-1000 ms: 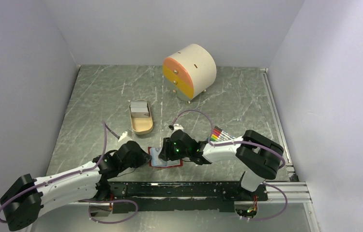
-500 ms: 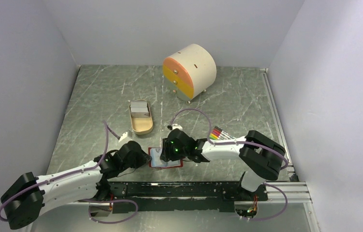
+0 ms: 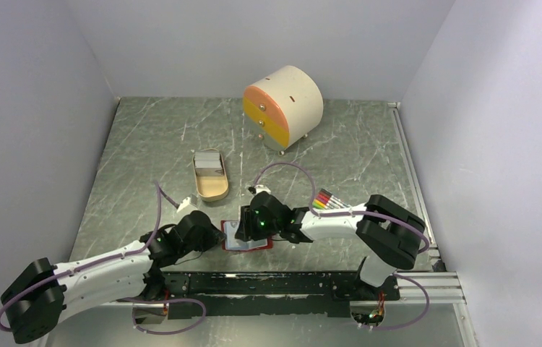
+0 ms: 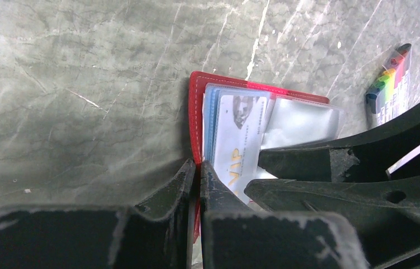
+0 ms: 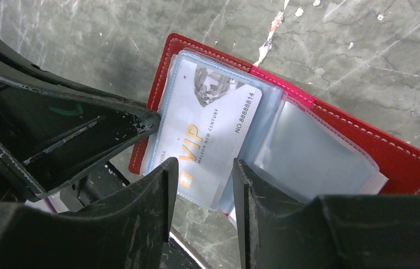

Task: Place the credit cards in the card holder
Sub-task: Insert the credit card into the card holder.

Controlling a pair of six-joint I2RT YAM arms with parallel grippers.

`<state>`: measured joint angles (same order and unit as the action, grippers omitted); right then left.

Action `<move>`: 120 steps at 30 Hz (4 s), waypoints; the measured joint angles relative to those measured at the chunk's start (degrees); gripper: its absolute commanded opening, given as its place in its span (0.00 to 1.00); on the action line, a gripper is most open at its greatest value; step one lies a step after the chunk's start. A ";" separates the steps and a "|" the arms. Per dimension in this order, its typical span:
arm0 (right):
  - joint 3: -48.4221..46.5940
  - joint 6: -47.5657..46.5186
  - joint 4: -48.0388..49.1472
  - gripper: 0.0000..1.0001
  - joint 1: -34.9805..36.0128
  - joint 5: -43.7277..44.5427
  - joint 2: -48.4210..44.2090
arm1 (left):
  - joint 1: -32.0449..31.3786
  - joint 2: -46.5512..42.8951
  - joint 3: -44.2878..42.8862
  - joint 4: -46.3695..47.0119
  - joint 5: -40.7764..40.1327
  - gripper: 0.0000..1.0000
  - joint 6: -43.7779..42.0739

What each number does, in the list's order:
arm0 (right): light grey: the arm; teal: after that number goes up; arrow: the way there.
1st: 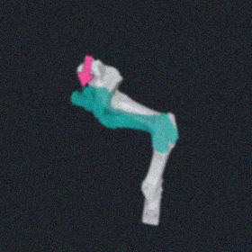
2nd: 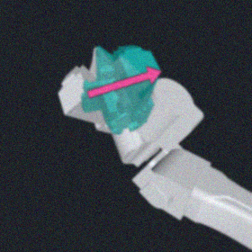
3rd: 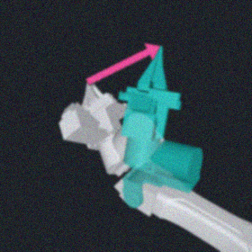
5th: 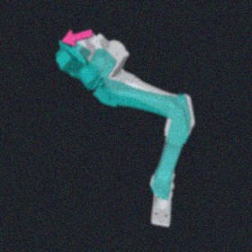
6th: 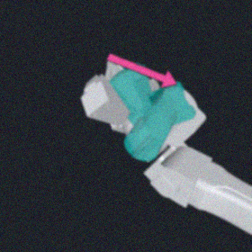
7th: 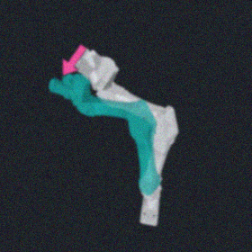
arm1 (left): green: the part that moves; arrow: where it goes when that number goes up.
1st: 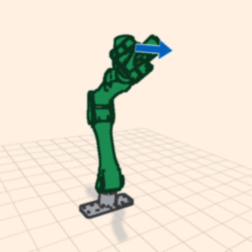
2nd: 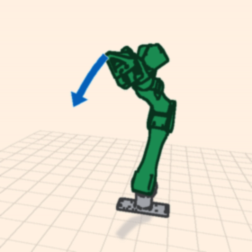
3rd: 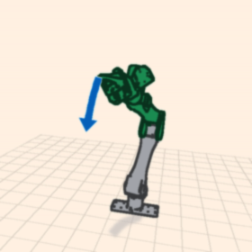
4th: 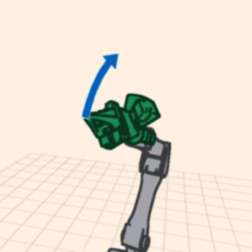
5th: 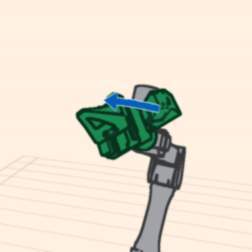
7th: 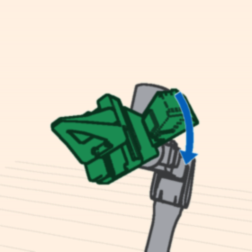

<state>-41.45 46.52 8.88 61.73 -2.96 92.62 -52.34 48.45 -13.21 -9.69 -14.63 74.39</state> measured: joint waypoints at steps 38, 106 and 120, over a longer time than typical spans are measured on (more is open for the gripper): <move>-6.23 -4.79 -7.41 0.67 4.44 7.37 -1.51 | 0.00 -3.28 -0.11 1.33 1.20 0.09 -0.42; -7.08 -4.79 -12.66 0.56 4.94 13.46 0.26 | -0.02 -5.27 -0.24 0.79 1.33 0.09 -1.33; -6.95 -4.79 -16.52 0.56 4.94 16.24 -2.89 | -0.02 -5.73 -0.24 0.81 1.33 0.09 -1.33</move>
<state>-48.40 41.74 -7.64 66.67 13.28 89.73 -52.36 42.72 -13.45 -8.88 -13.30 73.06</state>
